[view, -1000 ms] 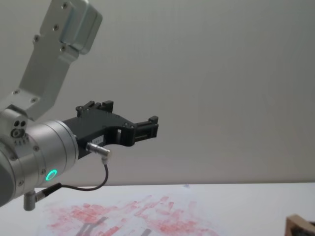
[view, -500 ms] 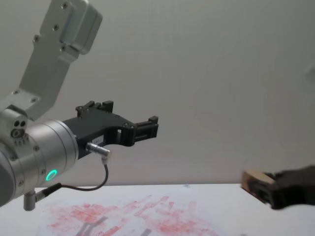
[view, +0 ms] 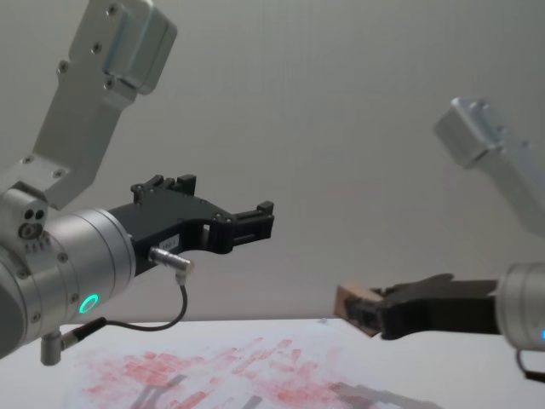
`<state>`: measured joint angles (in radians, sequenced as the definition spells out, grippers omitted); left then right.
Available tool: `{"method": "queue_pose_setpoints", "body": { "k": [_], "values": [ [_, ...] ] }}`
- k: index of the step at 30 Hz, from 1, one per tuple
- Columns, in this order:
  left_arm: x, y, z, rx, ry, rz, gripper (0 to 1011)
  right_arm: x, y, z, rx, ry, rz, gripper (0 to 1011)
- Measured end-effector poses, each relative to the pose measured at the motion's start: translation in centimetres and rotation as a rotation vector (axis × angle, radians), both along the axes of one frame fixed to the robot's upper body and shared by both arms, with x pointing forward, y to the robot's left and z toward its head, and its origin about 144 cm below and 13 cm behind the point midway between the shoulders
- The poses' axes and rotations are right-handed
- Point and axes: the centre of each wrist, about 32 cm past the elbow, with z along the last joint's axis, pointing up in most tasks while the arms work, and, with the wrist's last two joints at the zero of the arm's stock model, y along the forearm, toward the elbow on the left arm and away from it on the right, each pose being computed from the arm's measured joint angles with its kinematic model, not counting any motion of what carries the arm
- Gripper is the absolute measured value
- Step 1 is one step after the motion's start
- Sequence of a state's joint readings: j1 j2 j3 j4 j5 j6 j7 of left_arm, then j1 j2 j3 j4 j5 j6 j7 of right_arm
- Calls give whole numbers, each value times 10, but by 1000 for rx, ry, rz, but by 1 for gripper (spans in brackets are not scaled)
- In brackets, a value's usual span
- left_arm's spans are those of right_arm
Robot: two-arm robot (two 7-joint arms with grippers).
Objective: Use the one hand to pick up the stamp and affix it onto the A4 paper.
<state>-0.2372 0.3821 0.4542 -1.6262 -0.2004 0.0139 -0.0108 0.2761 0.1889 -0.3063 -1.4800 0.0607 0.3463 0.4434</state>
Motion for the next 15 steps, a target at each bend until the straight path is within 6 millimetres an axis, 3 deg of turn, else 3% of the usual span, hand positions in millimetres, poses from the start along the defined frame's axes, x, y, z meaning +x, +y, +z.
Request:
{"method": "queue_pose_setpoints", "body": {
  "k": [15],
  "values": [
    [0, 0, 0, 0, 0, 0, 1001, 53, 27, -28, -23, 165, 66, 217]
  ]
}}
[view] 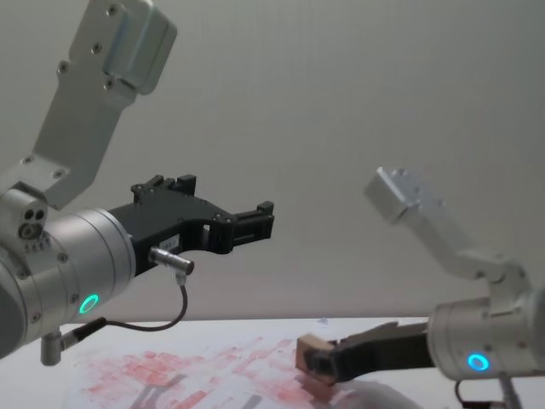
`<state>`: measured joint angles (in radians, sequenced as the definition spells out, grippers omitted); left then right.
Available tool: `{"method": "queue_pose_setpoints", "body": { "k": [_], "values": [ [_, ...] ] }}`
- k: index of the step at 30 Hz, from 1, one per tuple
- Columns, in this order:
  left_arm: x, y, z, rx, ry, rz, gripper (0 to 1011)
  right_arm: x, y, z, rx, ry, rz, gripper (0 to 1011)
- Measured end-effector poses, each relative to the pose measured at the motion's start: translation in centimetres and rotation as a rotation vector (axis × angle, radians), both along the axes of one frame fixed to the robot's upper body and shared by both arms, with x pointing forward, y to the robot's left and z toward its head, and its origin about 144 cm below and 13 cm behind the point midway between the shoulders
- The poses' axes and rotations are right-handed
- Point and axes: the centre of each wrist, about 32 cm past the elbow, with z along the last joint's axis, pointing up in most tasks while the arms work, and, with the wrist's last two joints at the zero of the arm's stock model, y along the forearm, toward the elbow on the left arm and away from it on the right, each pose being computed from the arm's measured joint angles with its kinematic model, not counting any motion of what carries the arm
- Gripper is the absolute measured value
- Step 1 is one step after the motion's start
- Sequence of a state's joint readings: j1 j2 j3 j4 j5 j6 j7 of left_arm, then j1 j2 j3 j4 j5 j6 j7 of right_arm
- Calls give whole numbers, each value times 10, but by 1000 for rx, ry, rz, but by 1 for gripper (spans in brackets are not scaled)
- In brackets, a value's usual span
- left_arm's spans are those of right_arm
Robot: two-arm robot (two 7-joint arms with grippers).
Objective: Use the one hand to pick up the stamp and affix it onto the A4 paper.
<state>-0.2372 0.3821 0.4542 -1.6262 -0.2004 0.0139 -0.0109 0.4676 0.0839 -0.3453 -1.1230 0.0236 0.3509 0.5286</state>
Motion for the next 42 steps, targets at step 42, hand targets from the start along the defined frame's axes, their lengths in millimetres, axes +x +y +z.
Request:
{"method": "queue_pose_setpoints", "body": {
  "k": [42],
  "values": [
    [0, 0, 0, 0, 0, 0, 1001, -4, 2, 34, 10, -195, -32, 217]
  ]
}}
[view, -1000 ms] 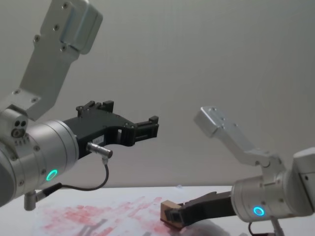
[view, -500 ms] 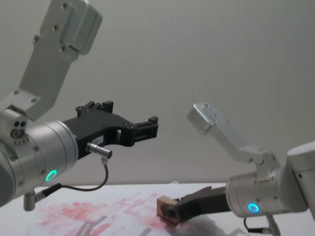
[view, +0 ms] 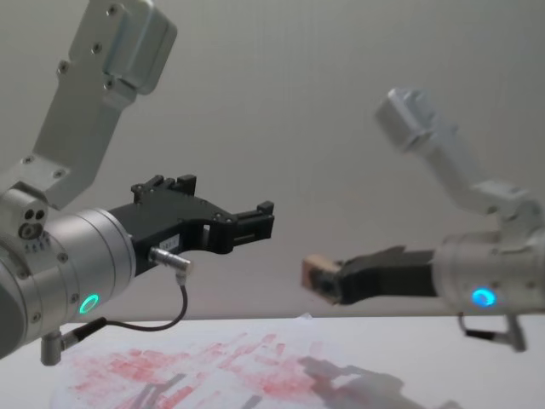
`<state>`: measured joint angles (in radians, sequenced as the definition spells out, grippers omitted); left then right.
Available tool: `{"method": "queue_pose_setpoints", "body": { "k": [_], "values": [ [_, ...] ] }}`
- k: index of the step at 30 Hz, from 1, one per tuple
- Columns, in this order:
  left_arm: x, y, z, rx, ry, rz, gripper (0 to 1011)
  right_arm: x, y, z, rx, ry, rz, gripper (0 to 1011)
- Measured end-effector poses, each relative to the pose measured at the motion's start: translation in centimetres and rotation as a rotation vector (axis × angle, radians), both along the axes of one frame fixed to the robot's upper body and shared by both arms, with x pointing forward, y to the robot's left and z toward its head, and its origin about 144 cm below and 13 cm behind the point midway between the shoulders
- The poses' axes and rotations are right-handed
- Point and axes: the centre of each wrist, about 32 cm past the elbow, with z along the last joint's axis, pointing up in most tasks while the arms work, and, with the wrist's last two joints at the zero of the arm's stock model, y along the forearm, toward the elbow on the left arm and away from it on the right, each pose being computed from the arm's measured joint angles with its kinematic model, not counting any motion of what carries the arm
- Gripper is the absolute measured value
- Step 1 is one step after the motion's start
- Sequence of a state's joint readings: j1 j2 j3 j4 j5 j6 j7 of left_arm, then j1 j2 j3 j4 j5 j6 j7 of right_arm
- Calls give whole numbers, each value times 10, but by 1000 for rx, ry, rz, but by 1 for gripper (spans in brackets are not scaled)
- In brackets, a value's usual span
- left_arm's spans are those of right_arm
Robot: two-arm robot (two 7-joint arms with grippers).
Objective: Use the one hand to pick up the stamp and affix it onto the A4 paper.
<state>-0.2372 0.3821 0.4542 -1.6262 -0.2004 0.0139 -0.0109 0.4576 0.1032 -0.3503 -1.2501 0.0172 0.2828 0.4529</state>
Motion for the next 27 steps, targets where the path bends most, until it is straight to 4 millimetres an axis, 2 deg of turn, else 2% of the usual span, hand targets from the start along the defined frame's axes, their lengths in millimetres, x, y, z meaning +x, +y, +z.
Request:
{"method": "queue_pose_setpoints", "body": {
  "k": [10, 17, 27],
  "values": [
    [0, 0, 0, 0, 0, 0, 1001, -45, -31, 11, 44, -24, -122, 217],
    [0, 0, 0, 0, 0, 0, 1001, -79, -50, 6, 58, 32, -197, 217],
    [0, 0, 0, 0, 0, 0, 1001, -113, -69, -4, 45, 140, -266, 217]
  ]
}}
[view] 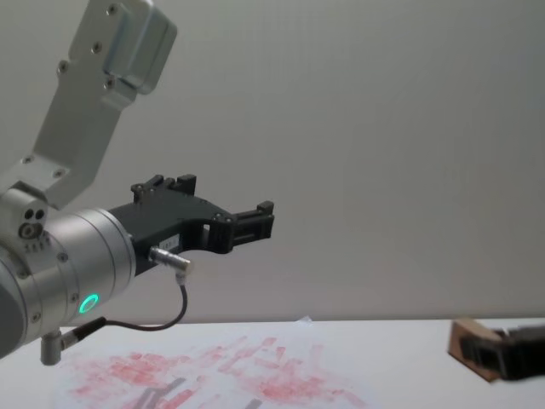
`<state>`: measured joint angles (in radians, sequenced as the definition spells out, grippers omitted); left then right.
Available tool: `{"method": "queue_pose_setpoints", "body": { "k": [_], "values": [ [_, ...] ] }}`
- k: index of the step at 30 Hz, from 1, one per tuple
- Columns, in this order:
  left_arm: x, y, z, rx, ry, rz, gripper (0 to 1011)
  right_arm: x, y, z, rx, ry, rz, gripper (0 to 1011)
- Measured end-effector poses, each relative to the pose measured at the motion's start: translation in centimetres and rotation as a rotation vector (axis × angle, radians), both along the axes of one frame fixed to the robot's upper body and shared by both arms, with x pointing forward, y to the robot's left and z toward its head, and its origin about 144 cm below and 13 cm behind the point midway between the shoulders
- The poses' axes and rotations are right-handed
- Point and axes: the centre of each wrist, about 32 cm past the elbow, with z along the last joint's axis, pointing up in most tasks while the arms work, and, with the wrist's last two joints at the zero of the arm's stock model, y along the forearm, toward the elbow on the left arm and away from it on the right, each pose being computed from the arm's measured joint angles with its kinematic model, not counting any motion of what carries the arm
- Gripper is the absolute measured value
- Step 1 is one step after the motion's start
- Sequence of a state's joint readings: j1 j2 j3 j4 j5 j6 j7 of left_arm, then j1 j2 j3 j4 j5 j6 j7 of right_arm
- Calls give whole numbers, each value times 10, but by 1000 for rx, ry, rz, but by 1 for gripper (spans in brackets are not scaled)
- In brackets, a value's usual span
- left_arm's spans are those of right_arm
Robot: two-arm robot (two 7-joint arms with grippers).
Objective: Use the one hand to pick up the stamp and affix it onto the A4 paper.
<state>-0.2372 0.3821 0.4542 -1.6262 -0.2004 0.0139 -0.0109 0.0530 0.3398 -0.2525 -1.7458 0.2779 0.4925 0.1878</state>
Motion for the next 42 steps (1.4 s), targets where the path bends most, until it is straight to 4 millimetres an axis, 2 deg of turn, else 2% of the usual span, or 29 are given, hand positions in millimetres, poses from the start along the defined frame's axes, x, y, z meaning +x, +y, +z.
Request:
{"method": "queue_pose_setpoints", "body": {
  "k": [12, 32, 35, 40, 42],
  "values": [
    [0, 0, 0, 0, 0, 0, 1001, -17, -11, -9, -31, 97, -36, 217],
    [0, 0, 0, 0, 0, 0, 1001, -21, -14, -14, -68, 136, -60, 220],
    [0, 0, 0, 0, 0, 0, 1001, -22, -14, -14, -70, 137, -61, 290],
    [0, 0, 0, 0, 0, 0, 1001, -22, -14, -15, -75, 140, -63, 474],
    [0, 0, 0, 0, 0, 0, 1001, -22, -14, -15, -76, 140, -64, 507]
  ]
}}
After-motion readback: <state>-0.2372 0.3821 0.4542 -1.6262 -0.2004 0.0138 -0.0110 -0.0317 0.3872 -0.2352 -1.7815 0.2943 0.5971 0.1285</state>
